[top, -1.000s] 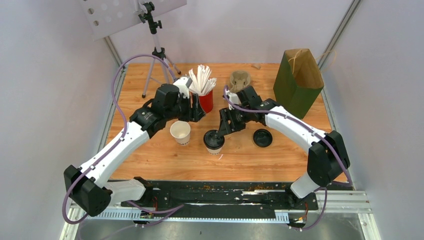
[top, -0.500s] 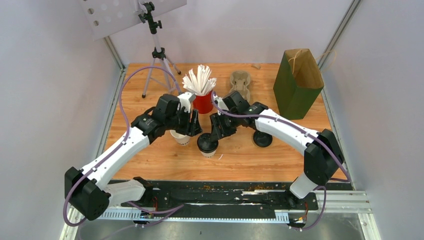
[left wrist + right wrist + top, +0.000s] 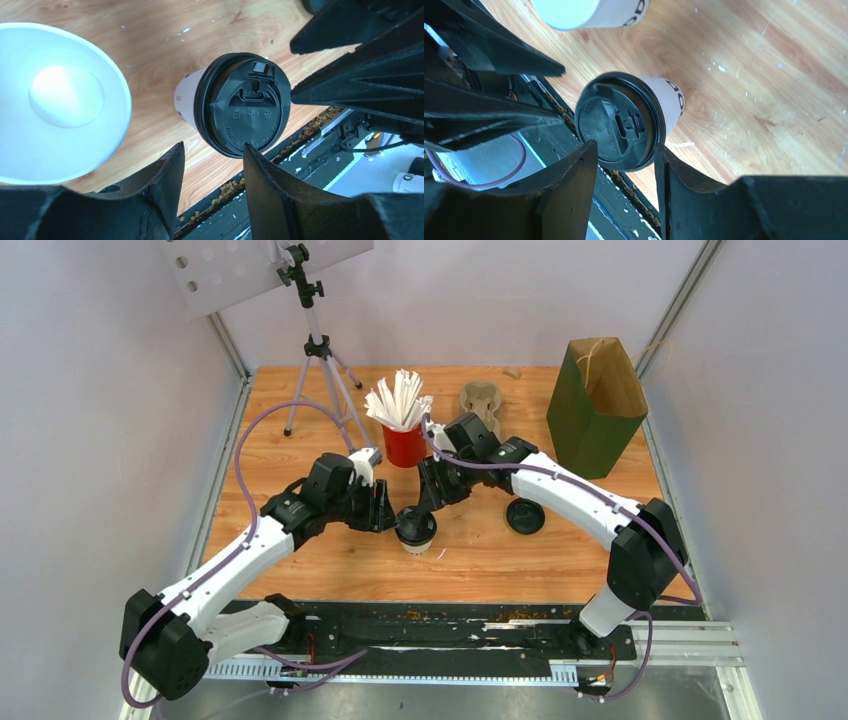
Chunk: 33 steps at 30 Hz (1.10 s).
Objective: Pack the takeout coffee
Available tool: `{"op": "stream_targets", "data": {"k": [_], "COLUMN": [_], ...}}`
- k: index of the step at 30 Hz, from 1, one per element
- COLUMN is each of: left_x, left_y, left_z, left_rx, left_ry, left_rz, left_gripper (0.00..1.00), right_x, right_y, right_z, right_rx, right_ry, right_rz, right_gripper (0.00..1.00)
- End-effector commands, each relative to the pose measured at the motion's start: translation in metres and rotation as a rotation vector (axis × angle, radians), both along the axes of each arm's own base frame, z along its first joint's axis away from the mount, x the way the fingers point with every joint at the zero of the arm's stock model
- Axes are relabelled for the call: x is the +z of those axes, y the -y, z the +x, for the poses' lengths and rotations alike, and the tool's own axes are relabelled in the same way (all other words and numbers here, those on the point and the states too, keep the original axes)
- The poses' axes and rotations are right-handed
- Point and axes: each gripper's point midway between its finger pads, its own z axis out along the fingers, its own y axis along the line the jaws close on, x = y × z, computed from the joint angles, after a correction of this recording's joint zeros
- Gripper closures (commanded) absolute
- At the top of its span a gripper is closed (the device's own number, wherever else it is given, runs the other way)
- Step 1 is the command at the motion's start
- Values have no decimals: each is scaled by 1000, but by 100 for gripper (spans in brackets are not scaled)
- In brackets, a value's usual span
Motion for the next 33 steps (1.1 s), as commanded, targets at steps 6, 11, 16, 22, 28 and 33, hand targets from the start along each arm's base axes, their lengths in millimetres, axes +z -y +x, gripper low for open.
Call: {"op": "stream_targets", "data": {"k": [6, 11, 16, 22, 28, 33], "left_x": [20, 6, -11, -27, -50, -64], "left_y": [22, 29, 28, 30, 27, 23], "left_z": [7, 3, 1, -7, -14, -18], "left_rx": [2, -10, 0, -17, -22, -18], "left_ry": [50, 20, -18, -42, -71, -85], "left_rz": [-178, -216, -207, -196, -147, -109], "left_gripper": [45, 47, 55, 60, 63, 66], "right_x": [10, -6, -20, -33, -53, -65], "right_y": [-15, -17, -12, -5, 2, 8], "right_z": [17, 17, 15, 9, 1, -4], "right_rx": [72, 109, 103, 92, 84, 67], "right_ry": [65, 39, 24, 20, -13, -40], "right_rz": [17, -11, -37, -40, -30, 1], "right_gripper": [56, 60, 67, 76, 77, 77]}}
